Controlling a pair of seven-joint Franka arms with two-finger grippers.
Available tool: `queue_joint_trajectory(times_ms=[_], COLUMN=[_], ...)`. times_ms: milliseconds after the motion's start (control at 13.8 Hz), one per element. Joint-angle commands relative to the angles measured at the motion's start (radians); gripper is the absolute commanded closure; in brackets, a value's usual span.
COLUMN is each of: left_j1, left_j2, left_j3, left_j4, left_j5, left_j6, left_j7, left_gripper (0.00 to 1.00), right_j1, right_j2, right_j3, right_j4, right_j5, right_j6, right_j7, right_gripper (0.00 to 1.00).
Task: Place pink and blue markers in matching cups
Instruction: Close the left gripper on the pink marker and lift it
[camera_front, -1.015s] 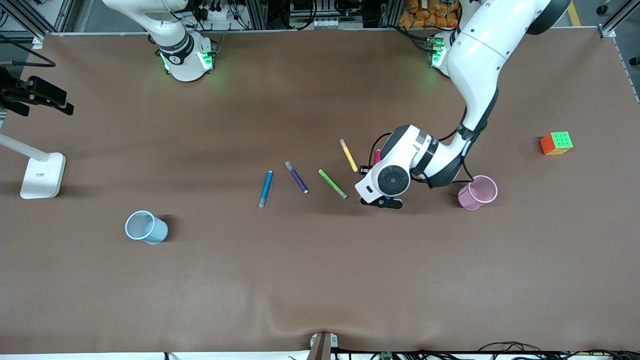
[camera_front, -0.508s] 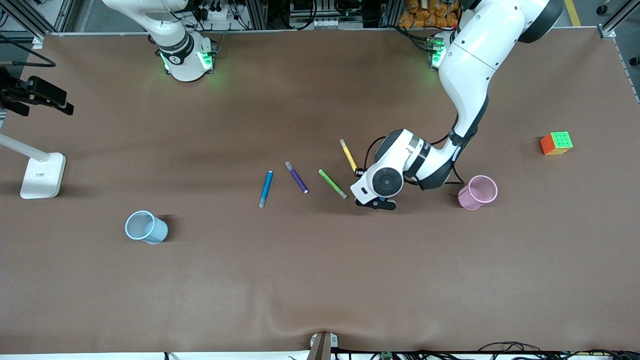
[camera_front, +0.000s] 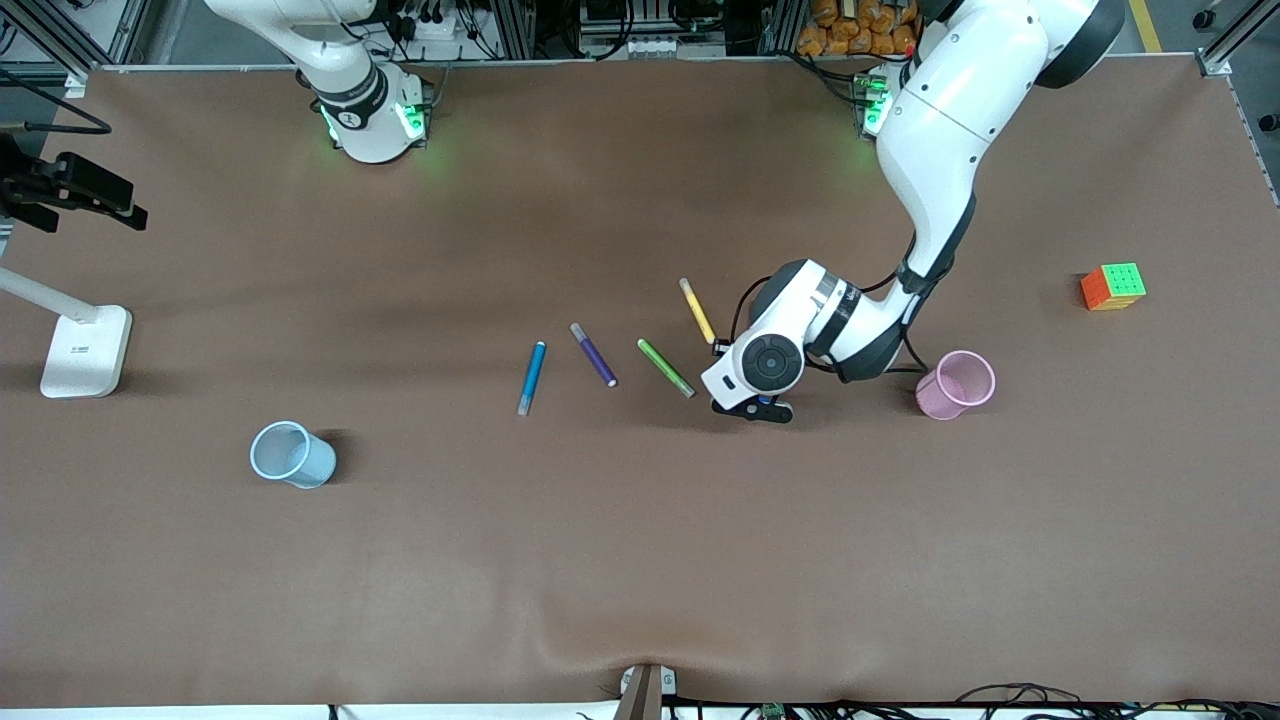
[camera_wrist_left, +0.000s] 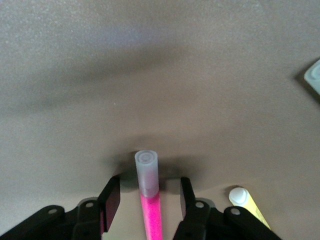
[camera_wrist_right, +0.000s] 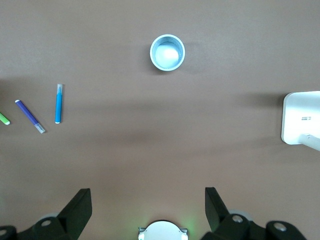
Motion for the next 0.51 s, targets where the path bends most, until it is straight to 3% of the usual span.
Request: queue_joint_trajectory(times_ms=[0,290,435], left_j1=[-0.004,-0.001,-0.002], left_j2=[0.015,0.013,0.013], left_j3=[0.004,0.004,0.004], left_j4=[0.0,0.006,0.004], left_j5=[0.027,0.027,0.027], left_j6=[0.025,0.025,0.024], left_j7=[-0.008,-0.003,0.001], left_gripper=[0.66,0.89,0.93], right_j1=[-0.004,-0.005,-0.005], right_j2=[0.005,0.005,0.005], right_j3=[0.002,0.002,0.002], right_j4=[0.012,0.012,0.012], right_j5=[-0.003,-0.003,-0.003], right_j6=[-0.008,-0.01,-0.01], right_j7=[0.0,0.0,0.0], right_gripper=[0.0,0.0,0.0])
